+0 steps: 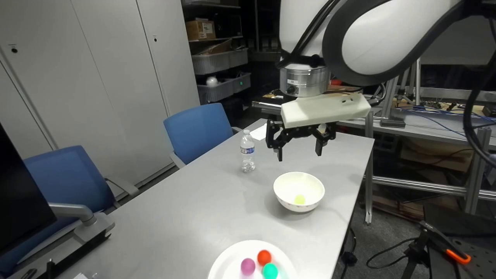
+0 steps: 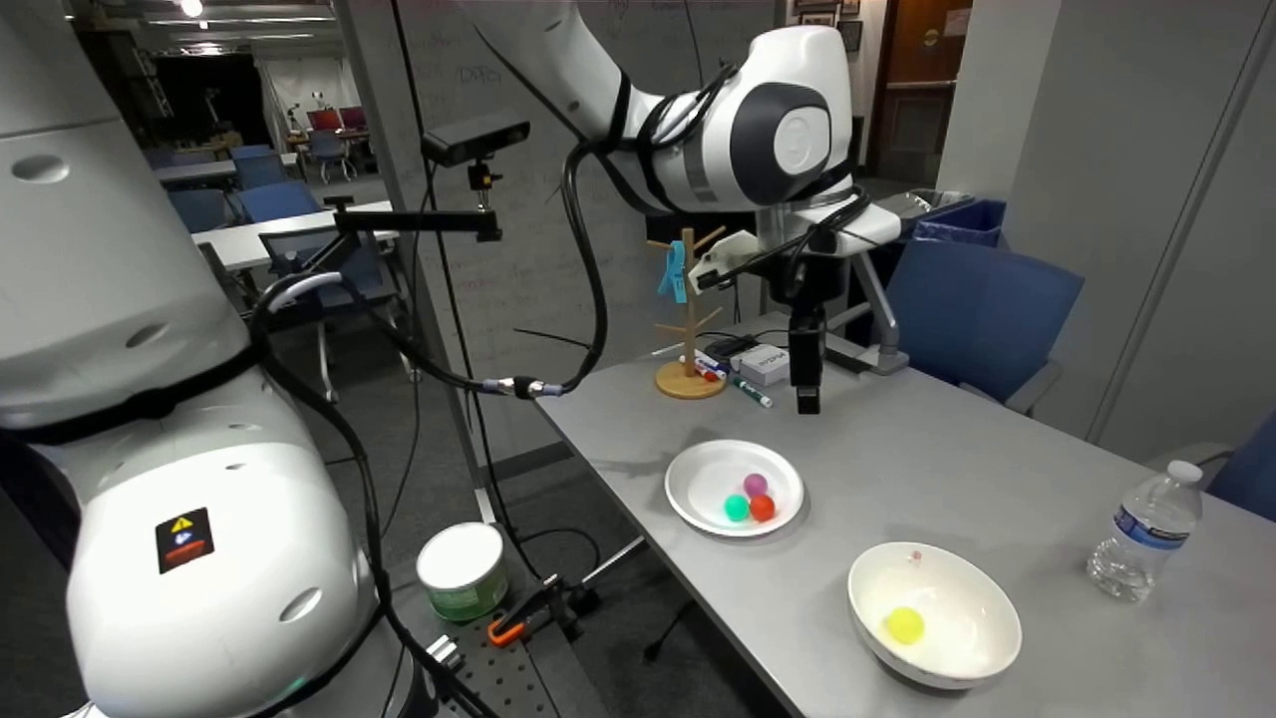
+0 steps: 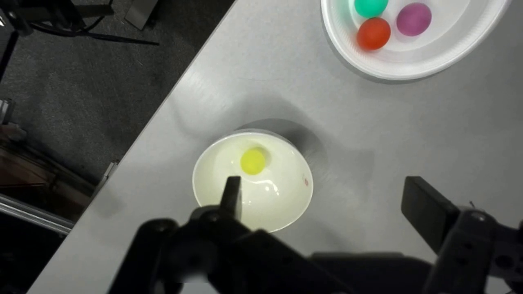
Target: Put the orange ball on the plate
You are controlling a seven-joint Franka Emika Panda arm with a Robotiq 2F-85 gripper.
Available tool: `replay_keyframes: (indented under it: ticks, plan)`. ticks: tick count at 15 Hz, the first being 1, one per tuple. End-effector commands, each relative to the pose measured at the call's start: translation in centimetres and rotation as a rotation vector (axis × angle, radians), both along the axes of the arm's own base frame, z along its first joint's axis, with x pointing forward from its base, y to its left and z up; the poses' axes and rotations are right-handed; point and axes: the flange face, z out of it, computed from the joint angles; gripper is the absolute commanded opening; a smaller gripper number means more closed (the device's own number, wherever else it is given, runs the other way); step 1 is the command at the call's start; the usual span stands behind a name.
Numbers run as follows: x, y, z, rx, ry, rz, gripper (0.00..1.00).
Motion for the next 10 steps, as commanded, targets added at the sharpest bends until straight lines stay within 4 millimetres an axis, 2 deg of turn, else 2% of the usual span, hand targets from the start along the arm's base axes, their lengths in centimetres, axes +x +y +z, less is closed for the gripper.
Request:
replay_keyframes:
  ticks: [1, 10]
  plan:
    - [0.09, -0.06, -0.23, -0.001, 0.005, -0.001, 1.00]
    - [0.18, -0.09, -0.57, -0.001, 0.012, -0.002, 1.00]
